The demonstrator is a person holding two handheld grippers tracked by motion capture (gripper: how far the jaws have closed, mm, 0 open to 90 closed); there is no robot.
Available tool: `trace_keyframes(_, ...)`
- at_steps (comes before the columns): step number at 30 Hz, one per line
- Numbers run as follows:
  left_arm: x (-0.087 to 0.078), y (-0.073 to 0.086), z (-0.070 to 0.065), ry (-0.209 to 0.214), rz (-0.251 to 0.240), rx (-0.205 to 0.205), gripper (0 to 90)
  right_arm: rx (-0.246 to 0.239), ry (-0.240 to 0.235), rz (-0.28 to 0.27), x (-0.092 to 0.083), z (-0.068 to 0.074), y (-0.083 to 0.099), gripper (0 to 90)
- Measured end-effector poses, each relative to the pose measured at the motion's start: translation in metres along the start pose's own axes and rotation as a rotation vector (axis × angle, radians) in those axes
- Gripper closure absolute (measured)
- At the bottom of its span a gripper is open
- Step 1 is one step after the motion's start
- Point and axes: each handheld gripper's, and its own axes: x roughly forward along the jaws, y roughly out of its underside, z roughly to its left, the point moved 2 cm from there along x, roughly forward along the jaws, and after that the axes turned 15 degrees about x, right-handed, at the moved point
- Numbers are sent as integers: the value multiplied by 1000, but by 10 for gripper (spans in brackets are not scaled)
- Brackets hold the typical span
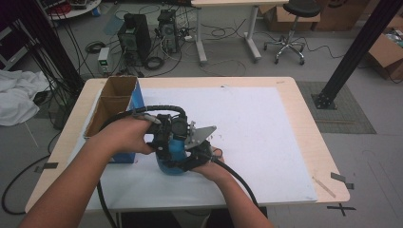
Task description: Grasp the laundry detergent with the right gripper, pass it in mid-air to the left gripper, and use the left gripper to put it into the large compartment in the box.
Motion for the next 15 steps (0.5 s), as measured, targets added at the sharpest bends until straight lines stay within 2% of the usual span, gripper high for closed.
trace_keyframes(5,1,-2,0,-1,29,-3,386,-6,14,7,1,-1,1,461)
trace_keyframes(8,2,-2,0,1,29,-5,388,7,19,15,0,0,1,458)
trace_keyframes(11,2,-3,2,-1,34,2,389,-14,25,9,-1,-2,1,447)
trace_keyframes(12,1,-4,2,-5,32,10,389,-3,29,15,-1,-2,2,443)
trace_keyframes(13,1,-4,2,-5,33,15,390,-11,46,14,-2,-1,1,440)
trace_keyframes(15,-1,-6,3,-5,33,21,390,-39,40,-3,-3,-3,0,435)
